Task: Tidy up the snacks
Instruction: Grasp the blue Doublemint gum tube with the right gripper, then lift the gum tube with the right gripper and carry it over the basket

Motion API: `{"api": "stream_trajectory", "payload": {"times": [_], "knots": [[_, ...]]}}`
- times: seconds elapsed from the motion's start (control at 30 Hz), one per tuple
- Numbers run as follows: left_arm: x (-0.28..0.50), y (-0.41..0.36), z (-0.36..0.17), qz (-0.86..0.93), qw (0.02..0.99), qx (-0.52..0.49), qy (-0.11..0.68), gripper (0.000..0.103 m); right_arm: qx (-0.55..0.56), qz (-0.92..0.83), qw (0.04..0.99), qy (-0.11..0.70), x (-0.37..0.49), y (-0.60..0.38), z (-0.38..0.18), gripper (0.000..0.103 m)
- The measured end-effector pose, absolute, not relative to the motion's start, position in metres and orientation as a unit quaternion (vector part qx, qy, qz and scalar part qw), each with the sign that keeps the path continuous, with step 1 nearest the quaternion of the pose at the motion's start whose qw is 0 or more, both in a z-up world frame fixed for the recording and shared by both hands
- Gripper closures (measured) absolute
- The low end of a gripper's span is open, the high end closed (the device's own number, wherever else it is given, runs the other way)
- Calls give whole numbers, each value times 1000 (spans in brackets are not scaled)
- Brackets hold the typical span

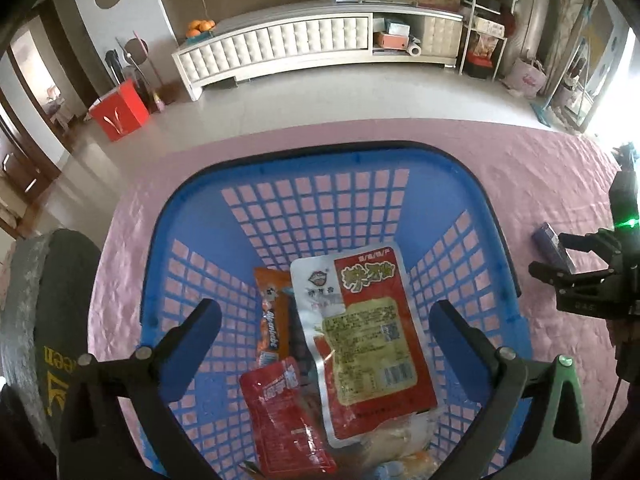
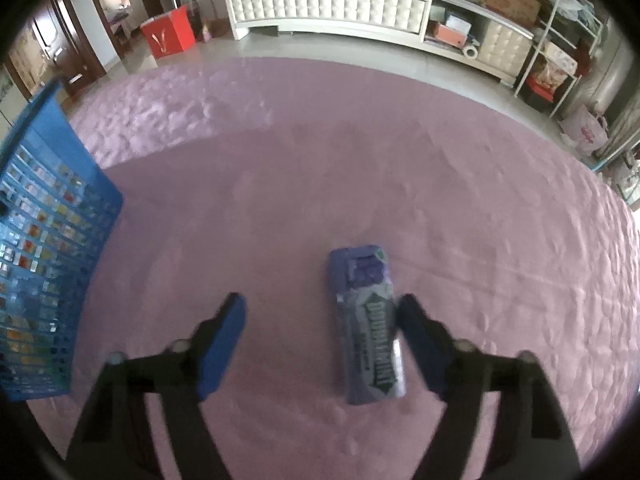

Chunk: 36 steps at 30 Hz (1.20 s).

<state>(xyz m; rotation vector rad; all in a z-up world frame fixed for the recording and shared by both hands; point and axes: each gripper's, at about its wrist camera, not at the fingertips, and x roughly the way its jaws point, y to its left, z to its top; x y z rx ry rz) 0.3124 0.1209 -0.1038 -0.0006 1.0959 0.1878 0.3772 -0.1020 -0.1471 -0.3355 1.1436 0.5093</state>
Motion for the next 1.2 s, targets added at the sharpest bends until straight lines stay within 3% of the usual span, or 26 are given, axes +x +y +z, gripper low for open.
{"api": "stream_trajectory", "payload": {"times": [0.03, 0.07, 0.37, 0.87, 1.2], "knots": [[312, 122, -103, 94, 849, 4, 520, 0, -162, 234, 799, 530, 376, -101, -147, 57], [313, 123, -103, 98, 849, 5, 520, 0, -167, 229, 802, 526, 374, -101, -147, 68], [300, 128, -97, 109, 851, -6, 513, 0, -178, 260, 805, 502, 340, -95, -117, 68], [243, 117, -34, 75, 890, -17, 450, 0, -181, 315, 839, 406, 256, -55, 13, 68], [204, 144, -5, 88, 902, -25, 422, 0, -195, 348, 834, 382, 228, -8, 36, 68]]}}
